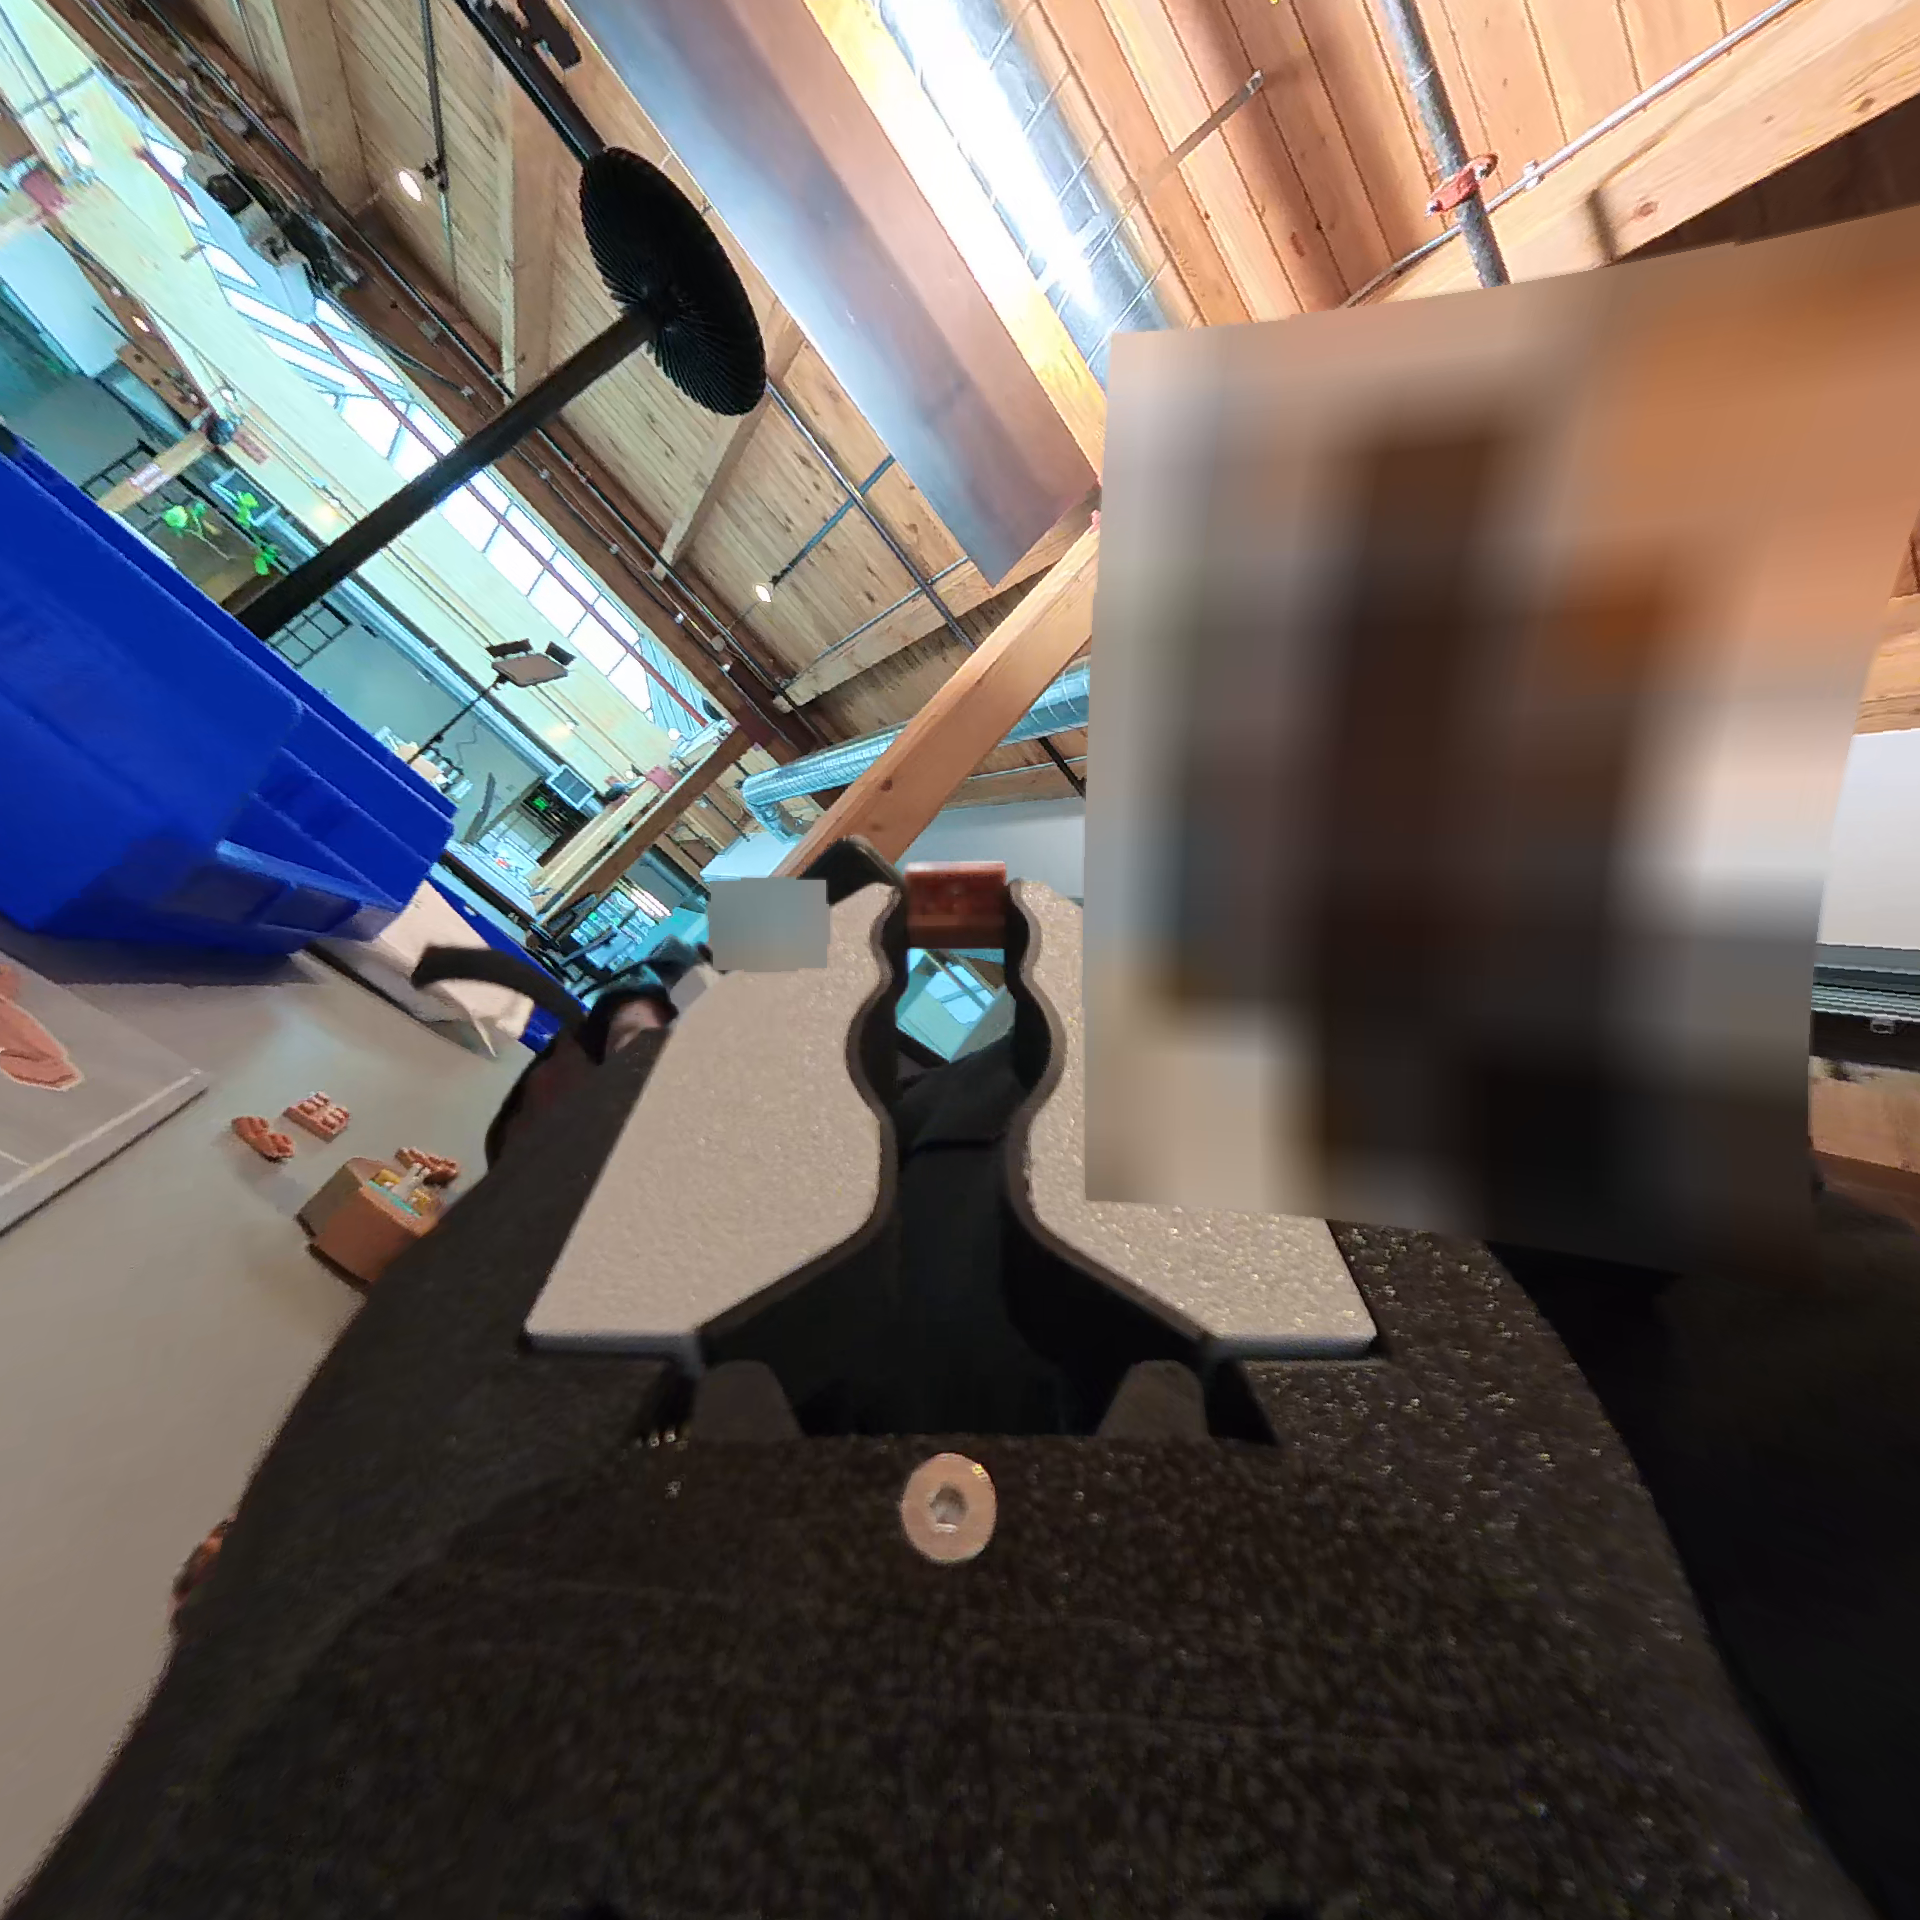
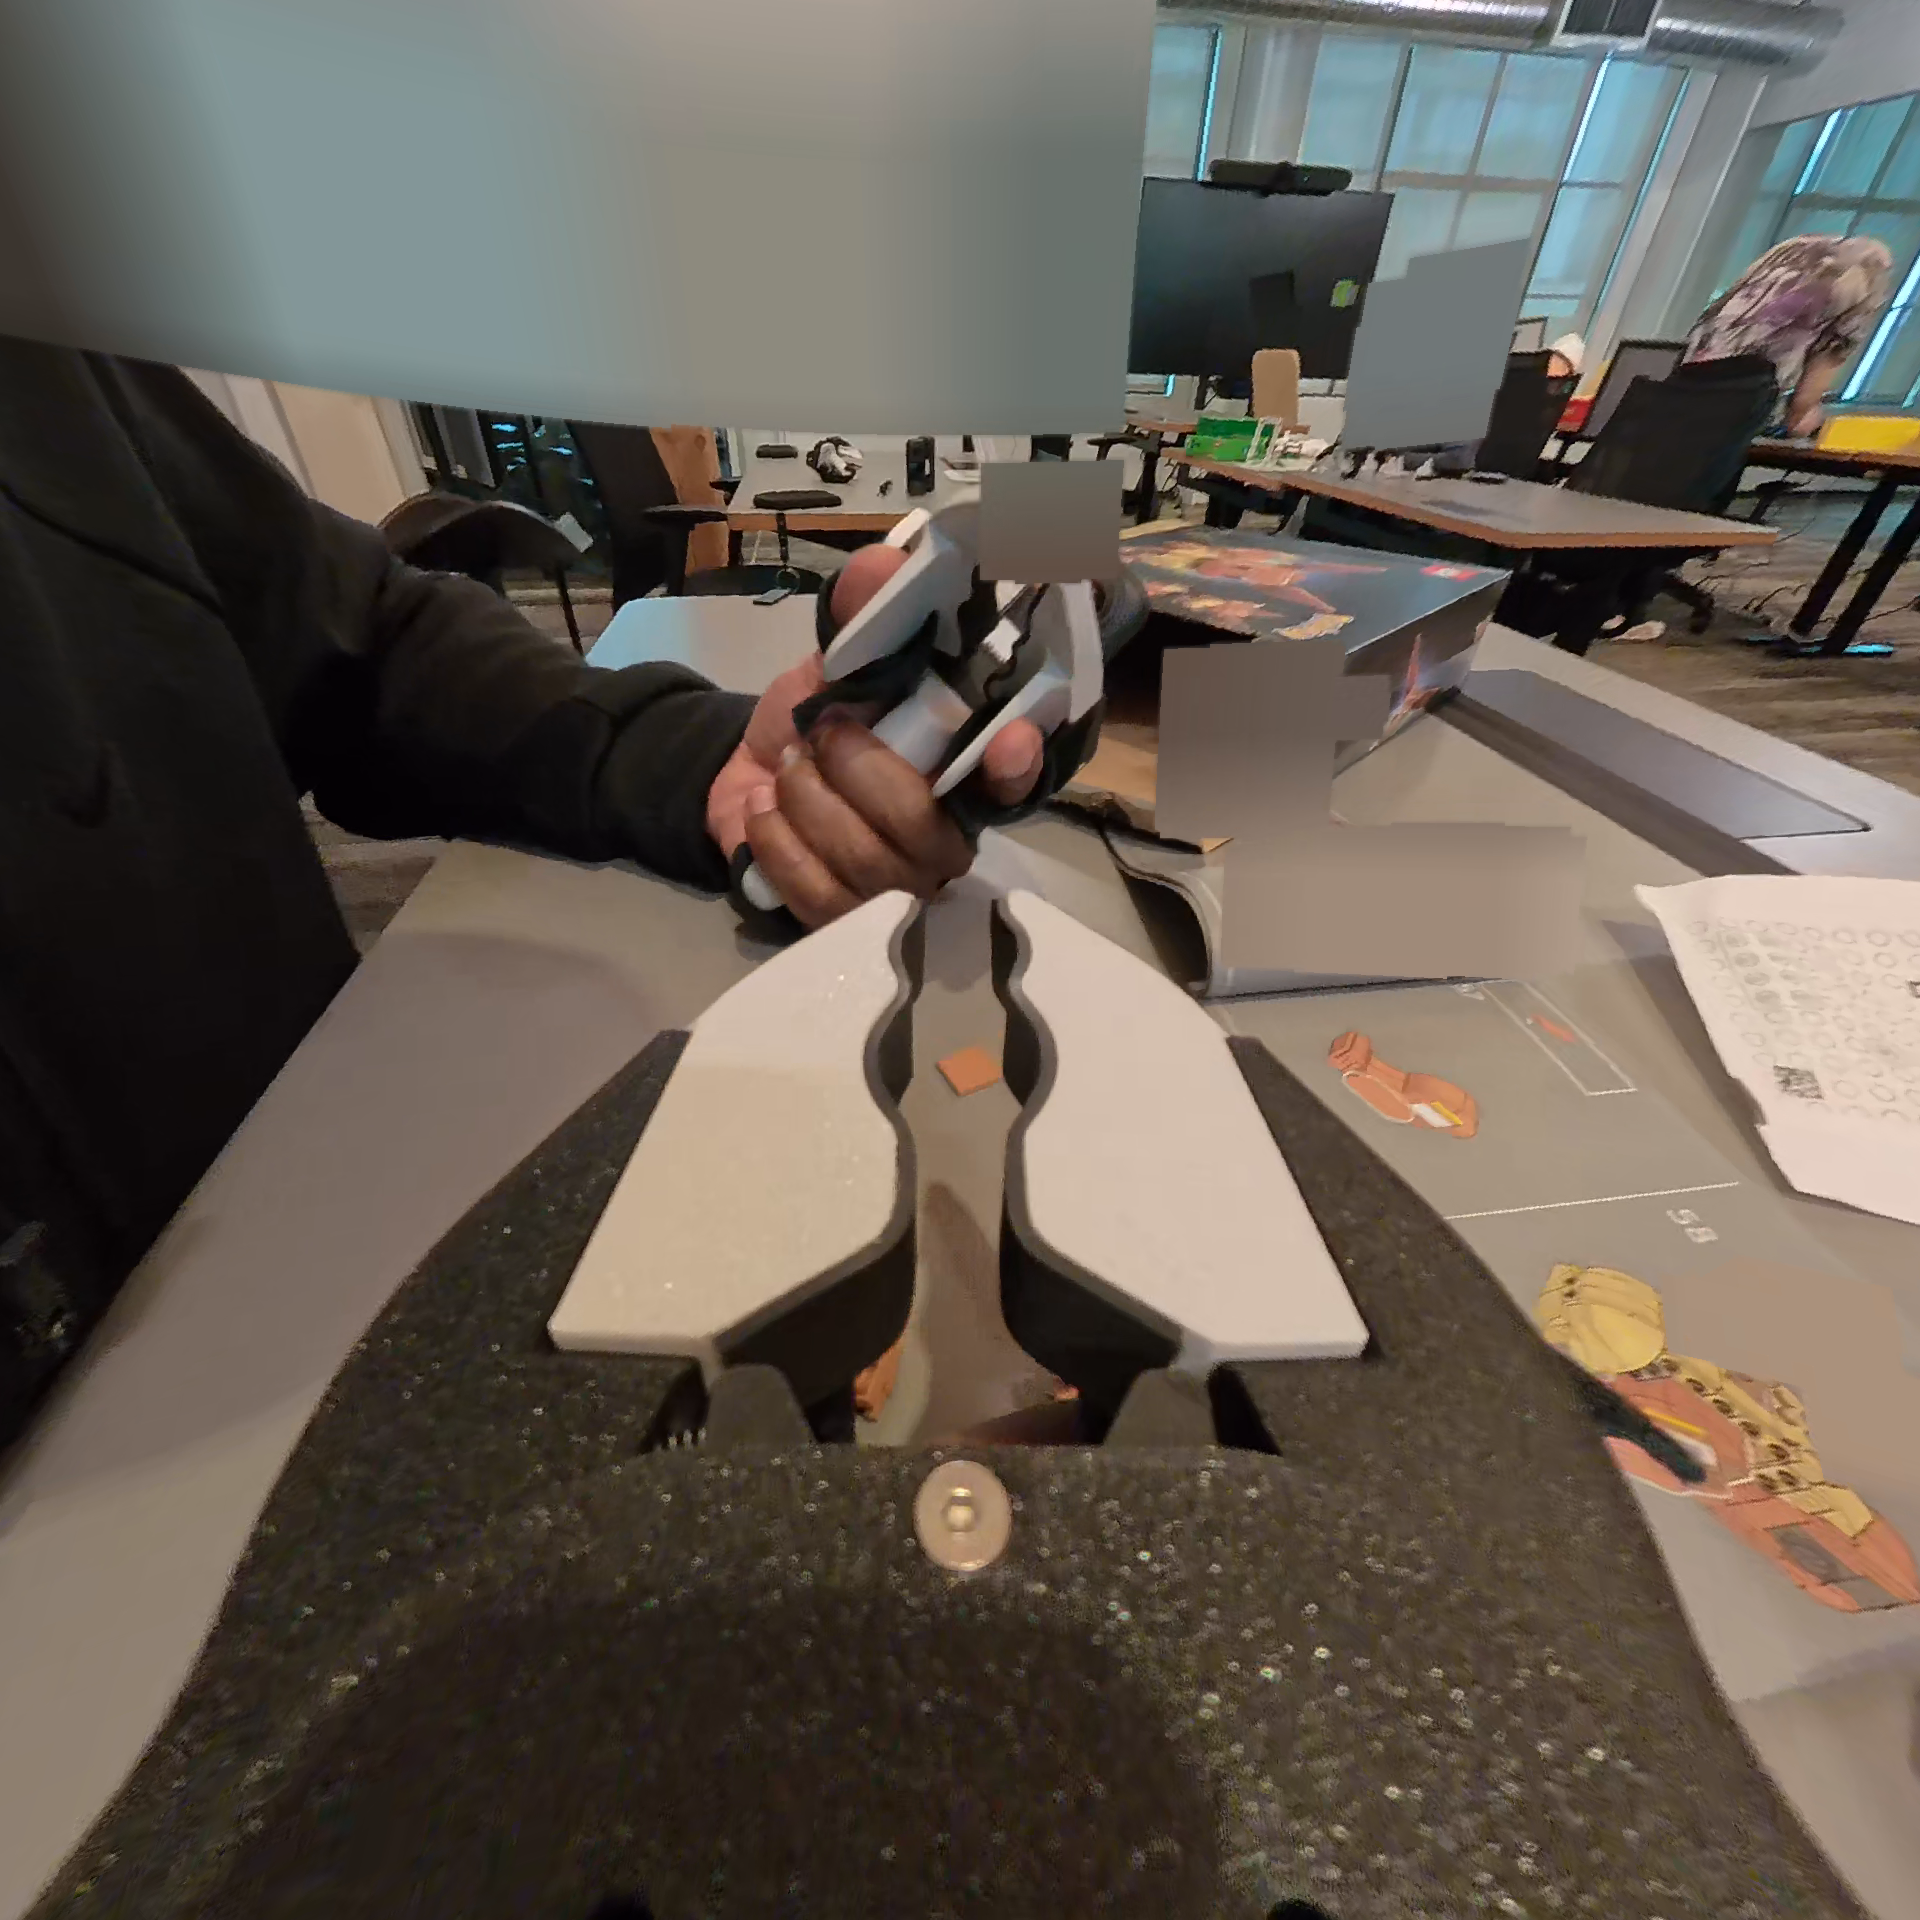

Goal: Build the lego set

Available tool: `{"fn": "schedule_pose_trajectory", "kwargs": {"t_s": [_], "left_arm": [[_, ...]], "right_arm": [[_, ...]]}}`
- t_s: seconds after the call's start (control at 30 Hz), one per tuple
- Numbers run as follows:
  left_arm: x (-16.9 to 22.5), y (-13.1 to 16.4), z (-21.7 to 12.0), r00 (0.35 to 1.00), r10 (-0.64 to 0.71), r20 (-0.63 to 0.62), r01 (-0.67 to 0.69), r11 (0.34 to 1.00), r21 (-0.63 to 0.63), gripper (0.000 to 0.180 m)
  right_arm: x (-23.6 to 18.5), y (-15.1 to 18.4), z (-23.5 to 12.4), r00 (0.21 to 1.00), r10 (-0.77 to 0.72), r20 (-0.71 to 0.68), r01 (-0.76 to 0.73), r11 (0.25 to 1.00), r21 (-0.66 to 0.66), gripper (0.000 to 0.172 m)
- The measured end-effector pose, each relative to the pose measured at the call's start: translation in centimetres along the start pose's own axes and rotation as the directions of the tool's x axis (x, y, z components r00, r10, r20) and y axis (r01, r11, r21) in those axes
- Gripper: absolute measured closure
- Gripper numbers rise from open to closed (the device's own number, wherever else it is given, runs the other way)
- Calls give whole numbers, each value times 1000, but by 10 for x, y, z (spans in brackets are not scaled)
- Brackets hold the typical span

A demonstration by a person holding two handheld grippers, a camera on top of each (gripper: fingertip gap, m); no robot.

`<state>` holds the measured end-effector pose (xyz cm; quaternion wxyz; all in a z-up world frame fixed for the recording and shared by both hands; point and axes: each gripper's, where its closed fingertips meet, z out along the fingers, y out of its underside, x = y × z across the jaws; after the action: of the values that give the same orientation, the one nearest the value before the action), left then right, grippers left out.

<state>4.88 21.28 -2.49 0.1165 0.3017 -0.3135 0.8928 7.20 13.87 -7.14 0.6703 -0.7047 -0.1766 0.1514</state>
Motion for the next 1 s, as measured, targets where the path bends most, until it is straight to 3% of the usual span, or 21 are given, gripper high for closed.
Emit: {"fn": "schedule_pose_trajectory", "kwargs": {"t_s": [0.23,0.43,0.7,1.0], "left_arm": [[-13,32,21,997,-30,78,40,991,-131,164],[-16,50,29,992,-56,110,76,979,-189,164],[-19,70,31,983,-95,157,138,948,-287,164],[-25,72,29,972,-115,205,171,944,-284,163]], "right_arm": [[16,-18,12,991,-110,-75,112,993,25,150],[-1,-25,29,961,-274,36,273,961,30,145],[-15,-24,30,923,-364,124,362,931,40,146],[-14,-13,32,958,-254,132,261,965,-34,155]]}}
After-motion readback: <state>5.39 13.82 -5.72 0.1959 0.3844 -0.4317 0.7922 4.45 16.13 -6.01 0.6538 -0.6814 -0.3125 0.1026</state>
